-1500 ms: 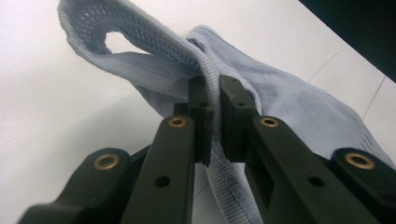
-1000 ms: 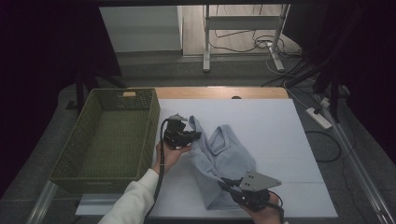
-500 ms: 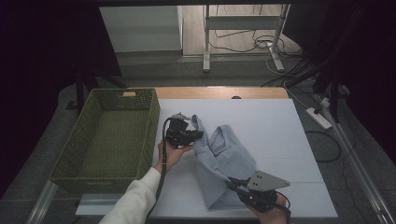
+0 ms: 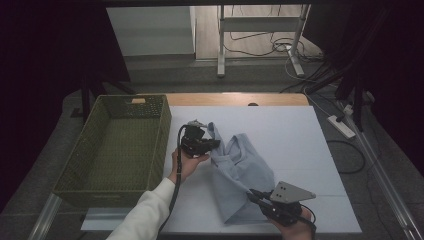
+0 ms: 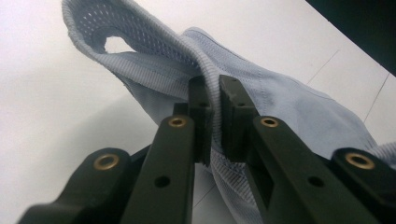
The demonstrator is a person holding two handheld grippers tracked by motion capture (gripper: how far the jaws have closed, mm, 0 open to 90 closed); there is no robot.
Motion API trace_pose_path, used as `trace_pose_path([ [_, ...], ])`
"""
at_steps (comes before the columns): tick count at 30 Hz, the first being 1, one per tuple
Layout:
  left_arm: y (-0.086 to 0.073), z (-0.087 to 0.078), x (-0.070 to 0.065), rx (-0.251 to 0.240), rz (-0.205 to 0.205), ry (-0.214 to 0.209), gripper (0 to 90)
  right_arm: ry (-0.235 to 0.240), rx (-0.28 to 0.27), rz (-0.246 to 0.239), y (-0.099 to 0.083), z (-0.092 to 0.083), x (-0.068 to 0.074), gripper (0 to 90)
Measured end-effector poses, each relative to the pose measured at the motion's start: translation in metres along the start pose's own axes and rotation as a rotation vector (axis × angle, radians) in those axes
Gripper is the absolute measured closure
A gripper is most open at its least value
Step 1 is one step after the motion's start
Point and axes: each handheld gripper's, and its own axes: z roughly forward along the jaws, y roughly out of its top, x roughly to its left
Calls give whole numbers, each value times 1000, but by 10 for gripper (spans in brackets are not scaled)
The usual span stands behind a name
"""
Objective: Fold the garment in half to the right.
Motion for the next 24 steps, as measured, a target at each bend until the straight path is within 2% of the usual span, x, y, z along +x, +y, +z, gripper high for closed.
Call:
trace_pose_path([
  [24, 7, 12, -6, 34, 22, 5, 834, -24, 35, 30, -11, -10, -9, 835],
])
